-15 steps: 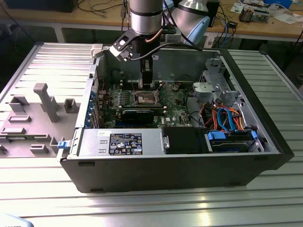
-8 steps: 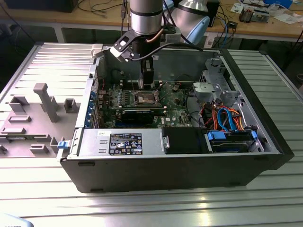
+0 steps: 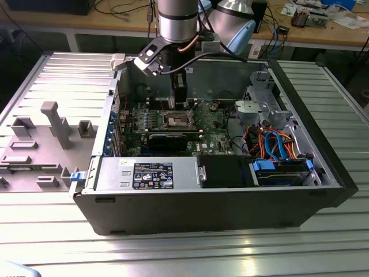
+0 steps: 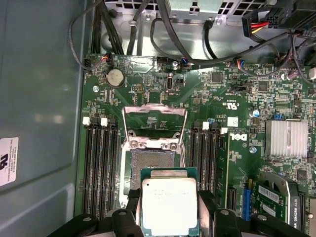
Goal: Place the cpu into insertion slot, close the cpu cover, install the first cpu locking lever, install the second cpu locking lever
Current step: 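Place the cpu into insertion slot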
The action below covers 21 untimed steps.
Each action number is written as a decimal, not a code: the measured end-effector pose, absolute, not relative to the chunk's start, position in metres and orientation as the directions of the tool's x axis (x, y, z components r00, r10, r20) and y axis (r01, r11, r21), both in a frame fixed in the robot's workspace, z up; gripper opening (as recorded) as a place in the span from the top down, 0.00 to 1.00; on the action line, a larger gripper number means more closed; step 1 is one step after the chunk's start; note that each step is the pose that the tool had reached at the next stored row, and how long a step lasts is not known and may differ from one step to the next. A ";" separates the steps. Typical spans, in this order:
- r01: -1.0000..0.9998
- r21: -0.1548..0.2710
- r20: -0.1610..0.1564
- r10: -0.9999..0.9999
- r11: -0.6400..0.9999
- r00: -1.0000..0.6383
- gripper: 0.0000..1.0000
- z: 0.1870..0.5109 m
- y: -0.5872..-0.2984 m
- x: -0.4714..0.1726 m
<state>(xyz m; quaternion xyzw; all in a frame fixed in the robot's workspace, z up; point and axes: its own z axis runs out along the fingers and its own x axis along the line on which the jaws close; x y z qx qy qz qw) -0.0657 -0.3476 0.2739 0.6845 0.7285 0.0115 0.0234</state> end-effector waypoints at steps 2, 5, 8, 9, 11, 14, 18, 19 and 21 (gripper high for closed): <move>0.997 0.049 -0.018 0.998 0.063 -0.062 0.45 0.274 -0.348 -0.066; 0.997 0.049 -0.018 0.998 0.063 -0.062 0.45 0.273 -0.348 -0.066; 0.997 0.049 -0.018 0.998 0.063 -0.062 0.45 0.273 -0.348 -0.066; 0.997 0.049 -0.018 0.998 0.063 -0.062 0.45 0.272 -0.348 -0.066; 0.997 0.049 -0.018 0.998 0.063 -0.062 0.45 0.272 -0.348 -0.066; 0.997 0.049 -0.018 0.998 0.063 -0.062 0.45 0.271 -0.348 -0.066; 0.997 0.049 -0.018 0.998 0.063 -0.062 0.45 0.270 -0.348 -0.066; 0.997 0.049 -0.018 0.998 0.063 -0.062 0.45 0.270 -0.348 -0.066; 0.997 0.049 -0.018 0.998 0.063 -0.062 0.45 0.269 -0.348 -0.066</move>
